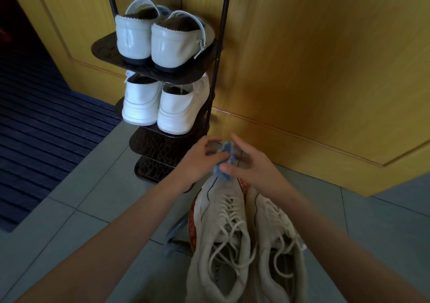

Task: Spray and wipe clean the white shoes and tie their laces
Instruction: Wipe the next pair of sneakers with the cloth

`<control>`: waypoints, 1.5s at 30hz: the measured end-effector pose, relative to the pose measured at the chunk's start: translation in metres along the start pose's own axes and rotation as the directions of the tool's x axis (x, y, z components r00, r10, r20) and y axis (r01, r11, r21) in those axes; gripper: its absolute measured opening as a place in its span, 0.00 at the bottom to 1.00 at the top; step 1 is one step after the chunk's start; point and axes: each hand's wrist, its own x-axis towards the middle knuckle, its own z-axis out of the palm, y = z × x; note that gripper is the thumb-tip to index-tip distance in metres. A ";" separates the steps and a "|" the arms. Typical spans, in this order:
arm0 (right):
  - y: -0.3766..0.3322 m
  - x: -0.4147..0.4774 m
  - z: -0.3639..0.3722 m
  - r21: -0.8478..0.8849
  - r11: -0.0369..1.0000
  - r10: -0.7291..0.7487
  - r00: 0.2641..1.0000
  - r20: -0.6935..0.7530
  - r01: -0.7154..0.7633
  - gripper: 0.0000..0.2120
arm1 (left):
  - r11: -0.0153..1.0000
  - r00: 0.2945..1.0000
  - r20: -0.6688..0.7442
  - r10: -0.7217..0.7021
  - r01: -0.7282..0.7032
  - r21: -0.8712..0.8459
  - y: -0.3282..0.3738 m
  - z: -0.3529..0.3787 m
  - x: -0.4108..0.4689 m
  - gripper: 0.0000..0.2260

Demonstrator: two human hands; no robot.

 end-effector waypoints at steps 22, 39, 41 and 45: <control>0.022 0.013 -0.013 -0.434 0.898 0.107 0.993 0.056 -0.072 0.18 | 0.542 0.939 0.022 -0.344 0.179 0.821 0.020 0.047 -0.065 0.48; 0.016 -0.004 0.011 -0.260 0.962 -0.107 0.991 -0.085 0.082 0.16 | 0.858 0.958 -0.027 -0.284 0.267 0.439 -0.003 -0.004 -0.090 0.20; 0.011 -0.005 0.019 -0.268 0.954 -0.162 0.984 -0.073 0.137 0.16 | 0.905 0.968 -0.023 -0.251 0.243 0.349 -0.010 -0.014 -0.097 0.19; 0.005 -0.016 0.032 -0.303 0.937 -0.210 0.973 -0.097 0.172 0.16 | 0.939 0.977 -0.094 -0.192 0.211 0.270 -0.024 -0.020 -0.106 0.28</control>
